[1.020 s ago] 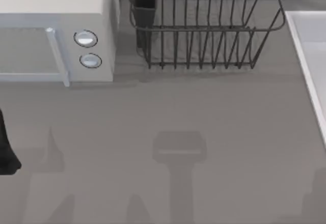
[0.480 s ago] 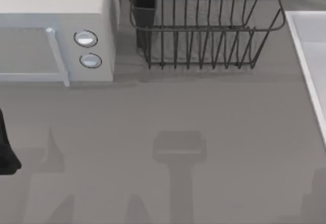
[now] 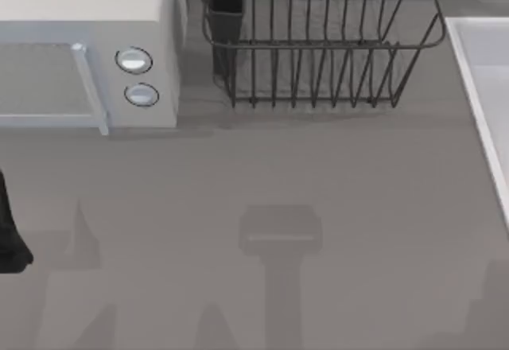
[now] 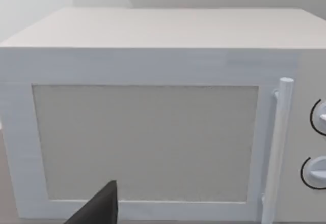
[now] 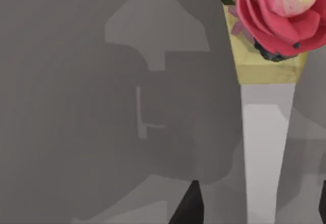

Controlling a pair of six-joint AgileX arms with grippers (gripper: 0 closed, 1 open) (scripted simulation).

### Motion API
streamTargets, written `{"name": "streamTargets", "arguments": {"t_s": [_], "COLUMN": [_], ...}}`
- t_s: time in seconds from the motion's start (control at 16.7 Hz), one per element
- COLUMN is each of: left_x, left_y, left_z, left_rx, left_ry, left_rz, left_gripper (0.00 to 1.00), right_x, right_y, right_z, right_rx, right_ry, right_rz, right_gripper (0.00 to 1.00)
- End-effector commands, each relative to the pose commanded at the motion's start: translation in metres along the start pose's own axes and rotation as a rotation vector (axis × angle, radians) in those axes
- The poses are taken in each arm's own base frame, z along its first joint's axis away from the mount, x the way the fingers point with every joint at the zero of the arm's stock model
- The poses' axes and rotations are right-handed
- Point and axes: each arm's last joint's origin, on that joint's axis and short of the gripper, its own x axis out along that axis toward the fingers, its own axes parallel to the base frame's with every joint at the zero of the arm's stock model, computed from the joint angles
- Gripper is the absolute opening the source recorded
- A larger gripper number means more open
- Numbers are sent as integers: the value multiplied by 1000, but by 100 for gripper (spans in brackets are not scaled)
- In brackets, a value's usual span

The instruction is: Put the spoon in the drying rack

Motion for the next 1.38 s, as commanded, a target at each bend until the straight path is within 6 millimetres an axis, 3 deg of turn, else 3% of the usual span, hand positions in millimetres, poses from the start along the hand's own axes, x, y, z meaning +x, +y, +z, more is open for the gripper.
{"name": "streamTargets", "arguments": {"t_s": [0.18, 0.36, 0.6, 0.78, 0.9, 1.2, 1.38], "left_x": [0, 0, 0, 0, 0, 0, 0], "left_y": [0, 0, 0, 0, 0, 0, 0], "left_z": [0, 0, 0, 0, 0, 0, 0], "left_rx": [0, 0, 0, 0, 0, 0, 0], "left_ry": [0, 0, 0, 0, 0, 0, 0], "left_rz": [0, 0, 0, 0, 0, 0, 0], "left_gripper": [100, 100, 100, 100, 100, 100, 100], "right_x": [-30, -75, -143, -181, -192, -191, -195], "right_y": [-11, -16, -9, 0, 4, 4, 7], "right_z": [10, 15, 11, 5, 2, 3, 18], "right_rx": [-7, -10, -5, 0, 1, 0, -11], "right_ry": [-3, 16, 33, 11, 1, 3, -12], "right_rz": [-3, 19, 39, 12, 1, 3, -87], "right_gripper": [0, 0, 0, 0, 0, 0, 0]}}
